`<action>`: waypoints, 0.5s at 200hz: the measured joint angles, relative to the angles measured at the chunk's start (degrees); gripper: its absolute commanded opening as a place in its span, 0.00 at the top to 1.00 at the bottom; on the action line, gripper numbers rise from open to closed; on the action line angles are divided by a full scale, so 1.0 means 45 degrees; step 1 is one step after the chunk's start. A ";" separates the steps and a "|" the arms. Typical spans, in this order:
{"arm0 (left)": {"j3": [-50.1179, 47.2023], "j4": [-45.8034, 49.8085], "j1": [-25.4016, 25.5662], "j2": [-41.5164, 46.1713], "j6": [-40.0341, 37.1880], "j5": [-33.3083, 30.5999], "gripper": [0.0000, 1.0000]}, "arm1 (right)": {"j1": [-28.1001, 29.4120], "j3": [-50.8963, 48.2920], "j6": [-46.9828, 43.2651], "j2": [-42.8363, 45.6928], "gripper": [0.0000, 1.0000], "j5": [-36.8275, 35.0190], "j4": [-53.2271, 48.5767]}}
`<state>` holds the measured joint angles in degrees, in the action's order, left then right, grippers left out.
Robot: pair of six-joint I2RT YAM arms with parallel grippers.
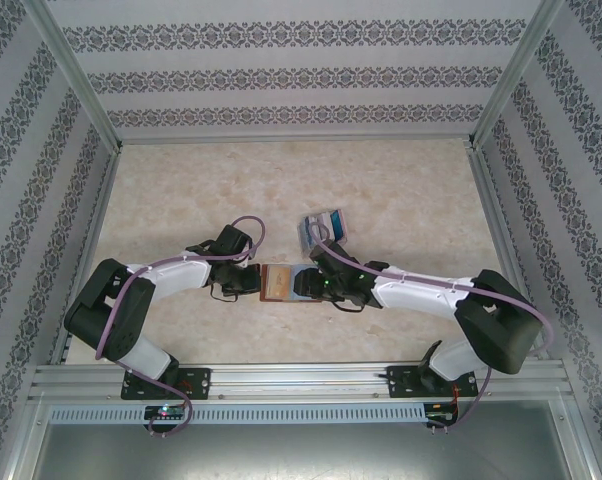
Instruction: Put the credit cards into the card holder
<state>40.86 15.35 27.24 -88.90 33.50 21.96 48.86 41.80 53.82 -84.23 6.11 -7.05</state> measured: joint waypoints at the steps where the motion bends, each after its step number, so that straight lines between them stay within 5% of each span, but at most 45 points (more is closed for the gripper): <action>1: -0.0005 -0.0010 0.0000 0.0000 0.0005 0.0005 0.93 | 0.0000 0.0000 -0.0010 -0.0015 0.49 -0.0010 -0.0015; 75: -0.0175 -0.0272 0.0000 0.0087 0.0078 0.0019 0.90 | 0.0010 0.0568 -0.0408 -0.1787 0.77 -0.0058 -0.0102; 100: -0.0199 -0.0311 0.0000 0.0102 0.0083 0.0029 0.90 | 0.0010 0.0753 -0.0452 -0.1885 0.78 -0.0034 -0.0335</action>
<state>39.97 13.96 27.24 -88.44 33.87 22.09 48.90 45.19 51.79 -92.71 5.96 -8.56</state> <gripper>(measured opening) 0.095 0.219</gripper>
